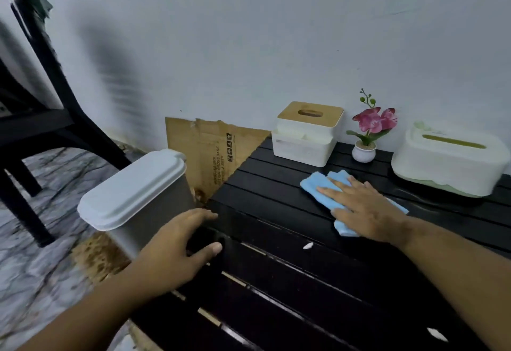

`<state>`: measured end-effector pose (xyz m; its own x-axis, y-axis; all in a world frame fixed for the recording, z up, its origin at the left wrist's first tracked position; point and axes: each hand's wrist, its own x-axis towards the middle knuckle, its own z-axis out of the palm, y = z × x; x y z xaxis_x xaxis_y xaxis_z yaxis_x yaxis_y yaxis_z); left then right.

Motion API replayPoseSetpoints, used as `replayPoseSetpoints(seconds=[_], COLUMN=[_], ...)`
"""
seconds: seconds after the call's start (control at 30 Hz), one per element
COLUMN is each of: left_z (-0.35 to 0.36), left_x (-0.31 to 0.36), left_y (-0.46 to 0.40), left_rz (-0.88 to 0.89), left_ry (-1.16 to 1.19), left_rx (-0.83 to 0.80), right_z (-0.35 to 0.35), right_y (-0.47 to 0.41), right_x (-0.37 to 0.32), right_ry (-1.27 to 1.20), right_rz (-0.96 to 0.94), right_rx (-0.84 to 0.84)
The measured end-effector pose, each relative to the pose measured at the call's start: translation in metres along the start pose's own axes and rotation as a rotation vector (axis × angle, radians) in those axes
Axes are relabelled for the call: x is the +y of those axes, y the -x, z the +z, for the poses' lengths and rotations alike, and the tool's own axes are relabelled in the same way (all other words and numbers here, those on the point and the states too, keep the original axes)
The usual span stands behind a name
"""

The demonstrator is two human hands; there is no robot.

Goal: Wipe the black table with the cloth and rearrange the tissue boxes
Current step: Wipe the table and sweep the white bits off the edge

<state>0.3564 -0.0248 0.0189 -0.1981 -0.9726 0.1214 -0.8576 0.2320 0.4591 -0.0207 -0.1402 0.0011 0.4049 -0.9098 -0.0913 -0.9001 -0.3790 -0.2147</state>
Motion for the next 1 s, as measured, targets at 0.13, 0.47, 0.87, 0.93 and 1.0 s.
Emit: replayPoseSetpoints(seconds=[0.13,0.47,0.87,0.93,1.0], left_z=[0.019,0.028,0.029,0.028,0.028], left_x=[-0.016,-0.017,-0.027,-0.026,-0.024], left_y=[0.040,0.047,0.074,0.074,0.075], left_rz=[-0.008,-0.017,-0.034,-0.027,-0.022], left_ry=[-0.033,0.040,-0.108,-0.116,-0.115], left_rx=[-0.044,0.045,0.141,0.148,0.161], right_z=[0.006,0.008,0.028,0.038,0.051], right_y=[-0.045,-0.032,-0.102,-0.095,-0.081], right_x=[-0.017,-0.081,-0.119,-0.153,-0.186], right_ry=[0.109,0.095,0.141,0.150,0.097], right_rz=[0.094,-0.426,-0.123,-0.254,-0.373], right_rx=[-0.029,-0.150,0.002,0.012,0.006])
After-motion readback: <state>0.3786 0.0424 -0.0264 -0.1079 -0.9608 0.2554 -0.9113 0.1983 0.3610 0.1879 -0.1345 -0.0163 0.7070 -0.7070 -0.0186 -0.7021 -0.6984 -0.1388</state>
